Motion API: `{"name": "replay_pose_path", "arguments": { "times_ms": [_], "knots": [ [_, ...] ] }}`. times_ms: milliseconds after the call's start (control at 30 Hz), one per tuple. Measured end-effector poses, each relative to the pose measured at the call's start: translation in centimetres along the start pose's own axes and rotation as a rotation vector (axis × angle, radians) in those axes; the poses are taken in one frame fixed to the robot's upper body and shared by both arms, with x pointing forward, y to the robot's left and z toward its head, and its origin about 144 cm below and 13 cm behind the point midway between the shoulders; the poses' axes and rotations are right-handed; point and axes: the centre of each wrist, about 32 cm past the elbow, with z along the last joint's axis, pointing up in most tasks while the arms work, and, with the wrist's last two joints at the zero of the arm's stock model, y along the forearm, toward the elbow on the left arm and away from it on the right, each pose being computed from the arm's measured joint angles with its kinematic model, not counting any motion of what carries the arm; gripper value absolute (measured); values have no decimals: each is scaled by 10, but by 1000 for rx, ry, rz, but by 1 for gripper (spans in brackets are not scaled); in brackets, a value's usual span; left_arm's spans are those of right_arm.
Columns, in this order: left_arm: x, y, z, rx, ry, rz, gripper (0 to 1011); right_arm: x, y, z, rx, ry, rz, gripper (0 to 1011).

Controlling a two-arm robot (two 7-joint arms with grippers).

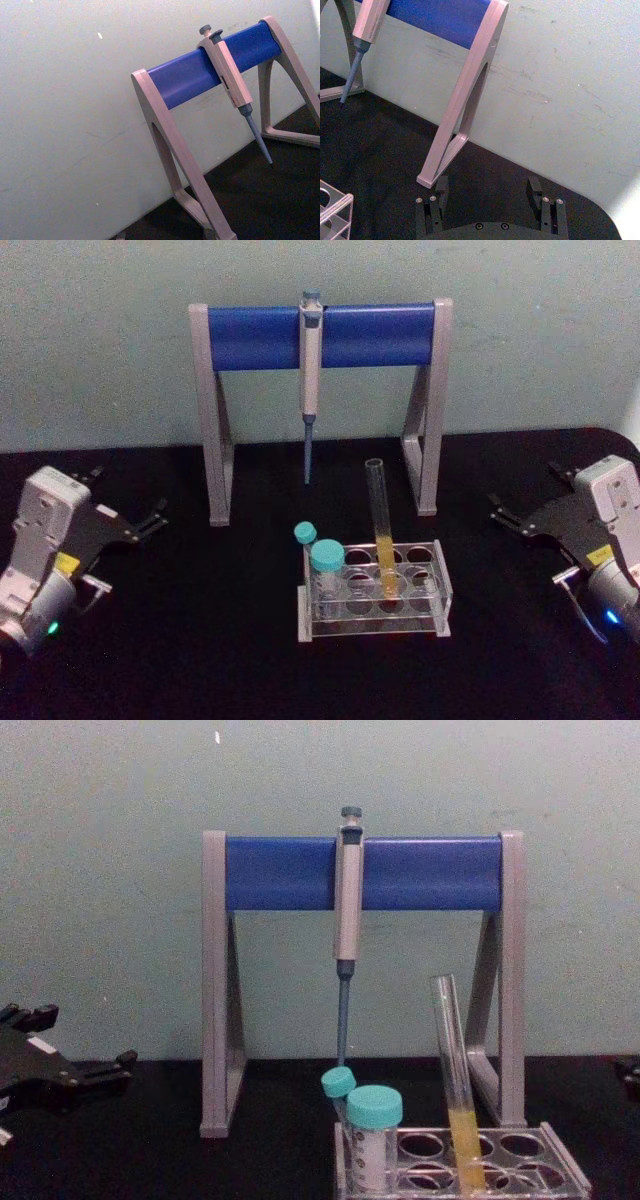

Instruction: Pick up the test tube from the test tube rack, shake it, then place it back into the test tube rack.

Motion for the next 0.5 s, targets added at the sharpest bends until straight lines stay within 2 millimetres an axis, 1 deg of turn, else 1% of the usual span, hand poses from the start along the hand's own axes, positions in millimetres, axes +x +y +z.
{"name": "replay_pose_path", "arguments": {
  "times_ms": [500],
  "knots": [
    [0, 0, 0, 0, 0, 0, 1001, 0, 0, 0, 0, 0, 0, 1000]
  ]
}}
